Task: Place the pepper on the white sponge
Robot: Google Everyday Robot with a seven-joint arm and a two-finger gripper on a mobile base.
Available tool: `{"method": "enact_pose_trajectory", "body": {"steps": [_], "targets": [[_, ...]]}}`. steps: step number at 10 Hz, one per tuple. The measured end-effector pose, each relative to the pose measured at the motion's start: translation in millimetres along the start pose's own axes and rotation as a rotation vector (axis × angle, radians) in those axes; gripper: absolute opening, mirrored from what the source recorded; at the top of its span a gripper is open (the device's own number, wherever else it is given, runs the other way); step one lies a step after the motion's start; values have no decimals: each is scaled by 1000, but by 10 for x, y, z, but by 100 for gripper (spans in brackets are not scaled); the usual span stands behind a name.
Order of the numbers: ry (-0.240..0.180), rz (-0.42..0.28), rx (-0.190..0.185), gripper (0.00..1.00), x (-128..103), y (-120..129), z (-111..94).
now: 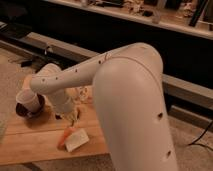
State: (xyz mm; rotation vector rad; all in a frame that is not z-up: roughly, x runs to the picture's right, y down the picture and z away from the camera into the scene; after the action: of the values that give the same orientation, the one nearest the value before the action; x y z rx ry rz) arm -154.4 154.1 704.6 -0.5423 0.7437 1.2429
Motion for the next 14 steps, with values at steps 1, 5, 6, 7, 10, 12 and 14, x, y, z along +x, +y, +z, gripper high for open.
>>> {"method": "enact_pose_trajectory", "body": {"steps": [1, 5, 6, 7, 10, 12, 14], "targets": [[7, 18, -15, 0, 55, -102, -19], [38, 52, -57, 0, 210, -336, 19], [44, 63, -66, 0, 225, -402, 52], [49, 67, -67, 0, 229, -434, 92], [64, 63, -68, 0, 180, -432, 252], [71, 50, -62, 0, 96, -382, 361], [77, 46, -53, 0, -10, -371, 440]]}}
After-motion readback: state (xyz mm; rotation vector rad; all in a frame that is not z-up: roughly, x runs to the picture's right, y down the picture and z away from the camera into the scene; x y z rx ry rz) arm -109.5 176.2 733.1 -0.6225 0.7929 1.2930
